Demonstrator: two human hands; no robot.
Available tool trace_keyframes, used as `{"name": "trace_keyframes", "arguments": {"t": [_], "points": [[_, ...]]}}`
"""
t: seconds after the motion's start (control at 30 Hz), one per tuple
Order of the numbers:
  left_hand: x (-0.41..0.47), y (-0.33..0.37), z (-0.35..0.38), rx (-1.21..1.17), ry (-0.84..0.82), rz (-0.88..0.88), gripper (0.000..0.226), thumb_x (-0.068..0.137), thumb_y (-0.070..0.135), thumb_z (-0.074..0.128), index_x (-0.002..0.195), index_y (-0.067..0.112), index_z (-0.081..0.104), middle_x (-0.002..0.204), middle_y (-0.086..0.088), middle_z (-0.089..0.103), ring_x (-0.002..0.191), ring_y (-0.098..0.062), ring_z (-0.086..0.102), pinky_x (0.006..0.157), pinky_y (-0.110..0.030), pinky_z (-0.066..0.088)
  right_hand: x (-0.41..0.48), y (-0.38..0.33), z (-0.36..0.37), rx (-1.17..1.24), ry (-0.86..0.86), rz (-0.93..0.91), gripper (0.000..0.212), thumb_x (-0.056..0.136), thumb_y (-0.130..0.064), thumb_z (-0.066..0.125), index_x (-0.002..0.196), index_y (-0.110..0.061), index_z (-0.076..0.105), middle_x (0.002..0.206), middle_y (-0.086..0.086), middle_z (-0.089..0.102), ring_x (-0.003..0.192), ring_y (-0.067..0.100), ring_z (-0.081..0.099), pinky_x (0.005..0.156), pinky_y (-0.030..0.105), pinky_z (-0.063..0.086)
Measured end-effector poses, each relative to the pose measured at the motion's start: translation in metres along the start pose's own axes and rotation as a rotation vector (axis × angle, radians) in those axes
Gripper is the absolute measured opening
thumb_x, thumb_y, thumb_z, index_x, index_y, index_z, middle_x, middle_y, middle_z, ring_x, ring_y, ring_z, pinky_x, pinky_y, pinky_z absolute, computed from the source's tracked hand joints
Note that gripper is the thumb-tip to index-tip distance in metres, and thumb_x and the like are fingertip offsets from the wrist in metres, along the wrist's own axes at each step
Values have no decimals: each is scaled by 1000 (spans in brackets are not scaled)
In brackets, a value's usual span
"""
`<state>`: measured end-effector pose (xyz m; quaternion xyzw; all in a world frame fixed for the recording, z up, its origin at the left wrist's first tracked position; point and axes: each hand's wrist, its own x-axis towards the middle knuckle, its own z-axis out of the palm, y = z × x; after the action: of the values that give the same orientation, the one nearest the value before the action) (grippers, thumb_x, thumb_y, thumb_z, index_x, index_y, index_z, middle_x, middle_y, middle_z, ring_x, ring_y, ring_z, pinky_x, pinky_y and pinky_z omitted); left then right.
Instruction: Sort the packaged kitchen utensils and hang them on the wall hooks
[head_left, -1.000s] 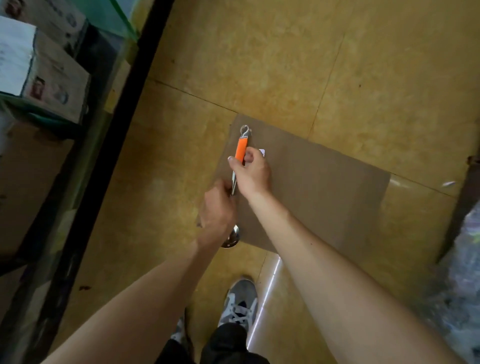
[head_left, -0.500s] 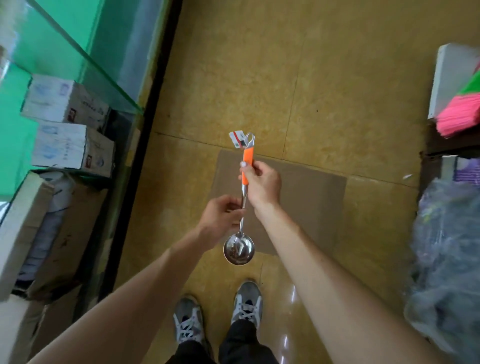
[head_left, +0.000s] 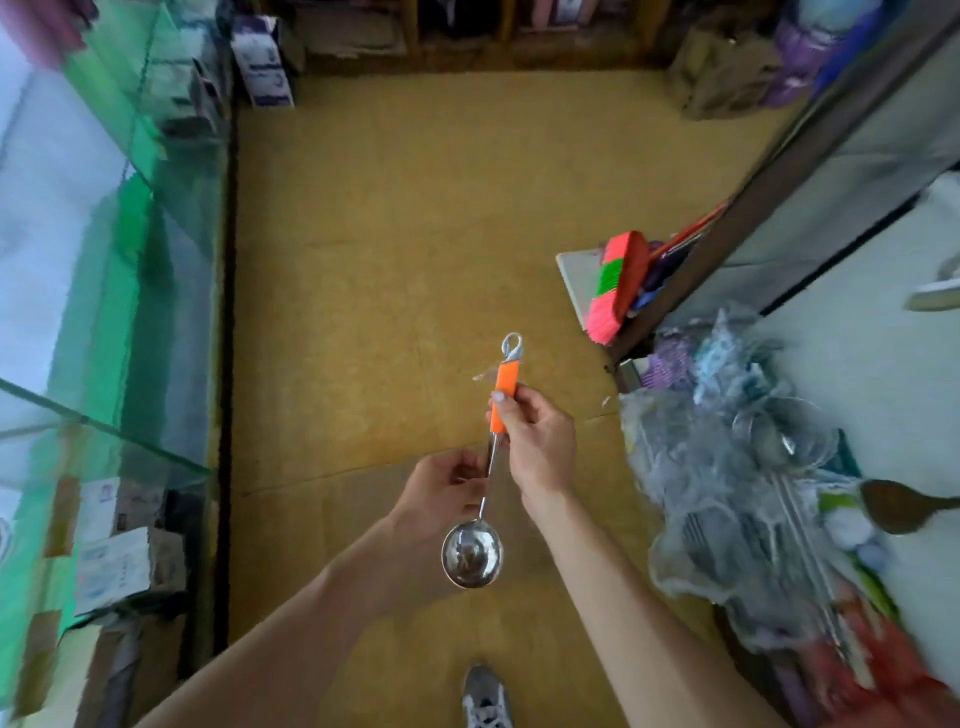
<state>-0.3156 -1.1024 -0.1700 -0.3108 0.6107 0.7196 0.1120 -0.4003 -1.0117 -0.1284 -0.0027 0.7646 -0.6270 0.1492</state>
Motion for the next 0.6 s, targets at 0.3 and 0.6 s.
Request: {"name": "trace_keyframes", "arguments": {"t": [0.3,0.6], "points": [[-67,80,137,253,-207,135,18,82,-4,71,82,13,64,68,-1,63,62,-14,59,66,-33,54,-71,-87,-176,59,221,-91,21,90,-26,70,82,-45,73,82,0,75,80,21,71,79,47,58],[-130,42,361,410,-468,240,18,73,2,78,78,15,66,69,-1,65,66,-19,59,65,-32,51,-173,-49,-393,135,501,-121,19,91,-16,68,92,-35,73,89,-8,76,86,9,70,82,34,58]]}}
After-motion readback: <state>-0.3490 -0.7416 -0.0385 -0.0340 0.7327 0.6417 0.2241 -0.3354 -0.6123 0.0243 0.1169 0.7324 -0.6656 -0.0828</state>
